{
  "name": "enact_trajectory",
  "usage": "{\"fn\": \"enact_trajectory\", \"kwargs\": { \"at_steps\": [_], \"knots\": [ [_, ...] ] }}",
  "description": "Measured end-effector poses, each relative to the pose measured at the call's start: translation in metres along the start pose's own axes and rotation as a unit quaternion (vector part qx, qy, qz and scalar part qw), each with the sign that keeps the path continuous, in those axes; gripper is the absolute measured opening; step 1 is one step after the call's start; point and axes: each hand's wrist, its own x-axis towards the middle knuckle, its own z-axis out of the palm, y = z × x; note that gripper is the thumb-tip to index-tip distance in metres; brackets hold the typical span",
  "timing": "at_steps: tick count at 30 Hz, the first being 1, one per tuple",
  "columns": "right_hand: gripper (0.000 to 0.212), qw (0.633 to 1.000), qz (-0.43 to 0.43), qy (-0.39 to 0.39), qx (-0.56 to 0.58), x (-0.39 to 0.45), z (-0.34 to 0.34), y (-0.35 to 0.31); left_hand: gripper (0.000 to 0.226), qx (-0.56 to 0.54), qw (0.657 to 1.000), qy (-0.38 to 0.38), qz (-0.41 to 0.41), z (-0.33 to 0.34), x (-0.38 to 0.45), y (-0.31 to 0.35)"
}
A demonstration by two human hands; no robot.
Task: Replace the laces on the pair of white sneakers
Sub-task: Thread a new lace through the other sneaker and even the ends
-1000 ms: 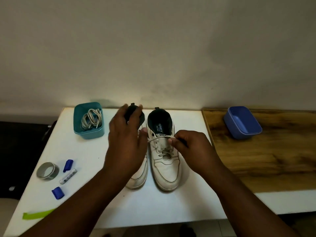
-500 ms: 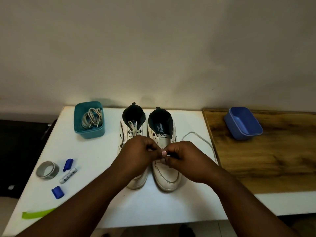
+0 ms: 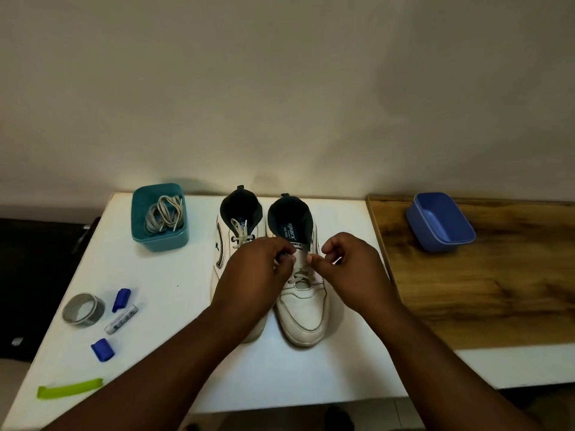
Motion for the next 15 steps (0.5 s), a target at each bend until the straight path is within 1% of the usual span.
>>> {"fn": "enact_trajectory", "kwargs": {
  "at_steps": [1, 3, 5, 7, 9, 12, 15],
  "knots": [
    [0.025, 1.000, 0.002, 0.007, -0.023, 0.000, 0.002, 0.002, 0.012, 0.031, 0.999, 0.016, 0.018, 0.002, 0.002, 0.000],
    [0.026, 0.999, 0.000, -0.005, -0.048, -0.002, 0.010, 0.003, 0.015, 0.143, 0.987, 0.043, 0.059, 0.009, 0.005, -0.002],
    [0.019, 0.998, -0.004, -0.004, -0.062, -0.004, 0.018, 0.003, 0.021, 0.234, 0.968, 0.057, 0.076, 0.014, 0.005, -0.001],
    [0.008, 0.998, -0.016, 0.002, -0.068, -0.003, 0.022, 0.004, 0.024, 0.291, 0.950, 0.064, 0.089, 0.019, 0.004, -0.001],
    [0.006, 1.000, -0.001, -0.001, -0.024, 0.000, 0.022, 0.007, 0.020, 0.311, 0.942, 0.075, 0.097, 0.023, 0.003, 0.001],
    [0.011, 0.991, 0.077, -0.028, 0.110, 0.004, 0.018, 0.012, 0.014, 0.320, 0.938, 0.081, 0.104, 0.027, 0.003, 0.001],
    [0.012, 0.979, 0.104, -0.039, 0.169, 0.004, 0.015, 0.013, 0.018, 0.311, 0.943, 0.071, 0.098, 0.029, 0.008, 0.002]
  ]
}}
